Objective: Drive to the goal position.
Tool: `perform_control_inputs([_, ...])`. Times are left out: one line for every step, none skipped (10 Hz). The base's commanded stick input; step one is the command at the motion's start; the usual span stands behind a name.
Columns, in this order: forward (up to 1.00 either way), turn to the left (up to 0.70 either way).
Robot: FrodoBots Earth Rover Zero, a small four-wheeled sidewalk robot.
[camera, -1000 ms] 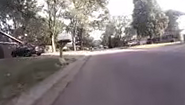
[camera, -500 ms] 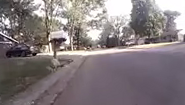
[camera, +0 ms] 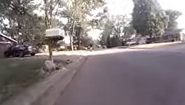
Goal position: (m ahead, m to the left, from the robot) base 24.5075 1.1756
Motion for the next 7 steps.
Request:
perform_control_inputs([1.0,-0.07])
perform_control_inputs([1.0,0.0])
perform_control_inputs([1.0,0.0])
perform_control_inputs([1.0,0.0])
perform_control_inputs([1.0,0.0])
perform_control_inputs([1.0,0.0])
perform_control_inputs([1.0,0.0])
